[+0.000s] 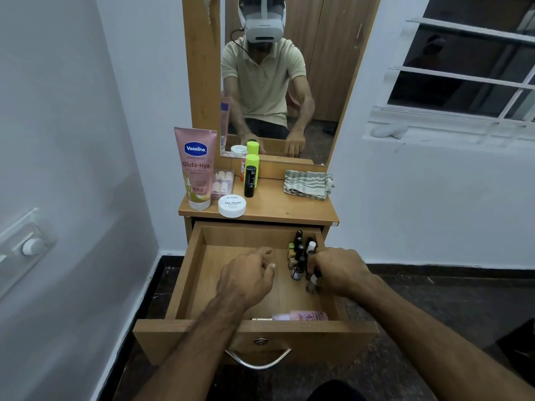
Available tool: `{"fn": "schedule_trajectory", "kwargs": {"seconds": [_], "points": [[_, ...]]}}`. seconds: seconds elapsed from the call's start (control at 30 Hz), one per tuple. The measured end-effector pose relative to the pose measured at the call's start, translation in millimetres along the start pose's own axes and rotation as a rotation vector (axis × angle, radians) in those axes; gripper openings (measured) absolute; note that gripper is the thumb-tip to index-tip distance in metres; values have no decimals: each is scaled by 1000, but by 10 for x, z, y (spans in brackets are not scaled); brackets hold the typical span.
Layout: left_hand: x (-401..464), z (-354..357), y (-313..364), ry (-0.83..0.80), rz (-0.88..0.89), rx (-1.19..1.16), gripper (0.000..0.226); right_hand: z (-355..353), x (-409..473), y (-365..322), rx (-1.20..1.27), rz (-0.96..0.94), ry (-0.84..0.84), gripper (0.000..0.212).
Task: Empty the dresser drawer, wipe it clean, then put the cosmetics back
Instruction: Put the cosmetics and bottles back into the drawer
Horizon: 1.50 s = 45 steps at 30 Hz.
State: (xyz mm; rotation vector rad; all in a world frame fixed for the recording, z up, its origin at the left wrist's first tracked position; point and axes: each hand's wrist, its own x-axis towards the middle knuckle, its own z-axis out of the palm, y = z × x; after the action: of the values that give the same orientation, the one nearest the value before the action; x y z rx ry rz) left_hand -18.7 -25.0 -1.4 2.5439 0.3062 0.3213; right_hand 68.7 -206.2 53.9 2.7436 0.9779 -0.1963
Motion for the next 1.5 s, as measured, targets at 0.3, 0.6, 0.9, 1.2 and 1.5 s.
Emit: {"fn": "schedule_trajectory", "kwargs": {"seconds": [0.3, 0.6, 0.9, 1.2, 1.5], "points": [[-15, -27, 13, 11, -8, -3, 42, -54, -39, -85, -44, 11, 19, 28], [-11, -47, 23, 23, -16, -12, 32, -915, 533, -419, 321, -78, 281, 52], [-35, -66, 61, 67, -15, -23, 35, -1240, 1290, -676, 221, -74, 195, 99], [-36, -74, 58, 80, -14, -48, 28, -1199, 1233, -571, 350, -25, 359, 33], [-29, -86, 78, 53, -81, -13, 12, -1000, 605, -186, 313, 0, 254, 21]]}}
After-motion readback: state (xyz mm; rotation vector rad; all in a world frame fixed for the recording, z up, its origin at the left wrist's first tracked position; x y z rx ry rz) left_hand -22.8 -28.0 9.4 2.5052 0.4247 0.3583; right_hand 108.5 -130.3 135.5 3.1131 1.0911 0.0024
